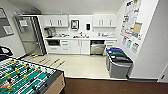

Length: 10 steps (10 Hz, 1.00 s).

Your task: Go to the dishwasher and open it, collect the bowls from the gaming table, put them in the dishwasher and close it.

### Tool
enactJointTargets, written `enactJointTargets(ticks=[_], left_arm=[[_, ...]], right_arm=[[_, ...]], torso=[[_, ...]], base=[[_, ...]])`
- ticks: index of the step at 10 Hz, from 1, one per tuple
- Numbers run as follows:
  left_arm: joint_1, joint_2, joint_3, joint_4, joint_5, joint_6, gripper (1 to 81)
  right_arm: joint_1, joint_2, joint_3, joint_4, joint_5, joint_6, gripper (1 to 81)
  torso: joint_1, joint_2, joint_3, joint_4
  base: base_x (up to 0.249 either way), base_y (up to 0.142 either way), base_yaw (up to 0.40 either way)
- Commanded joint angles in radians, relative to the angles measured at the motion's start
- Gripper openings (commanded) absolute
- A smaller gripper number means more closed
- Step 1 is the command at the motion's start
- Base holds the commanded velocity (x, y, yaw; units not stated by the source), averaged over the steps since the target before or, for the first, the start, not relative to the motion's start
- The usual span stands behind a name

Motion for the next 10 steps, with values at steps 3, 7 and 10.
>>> enactJointTargets(ticks=[3,7,10], left_arm=[[-0.035,-0.012,-0.004,0.007,0.061,0.004,1.0],[-0.035,-0.012,-0.004,0.003,0.062,0.004,1.0],[-0.034,-0.017,-0.004,0.0,0.062,0.004,1.0]], right_arm=[[0.028,-0.028,-0.015,-0.001,-0.032,0.001,1.0],[0.03,-0.028,-0.015,-0.001,-0.034,0.001,1.0],[0.033,-0.026,-0.015,-0.001,-0.034,0.001,1.0]], torso=[[0.0,0.0,0.0,0.0],[0.0,0.0,0.0,0.0],[0.0,0.0,0.0,0.0]], base=[[0.255,-0.098,0.0],[0.255,-0.077,0.0],[0.255,0.0,0.0]])
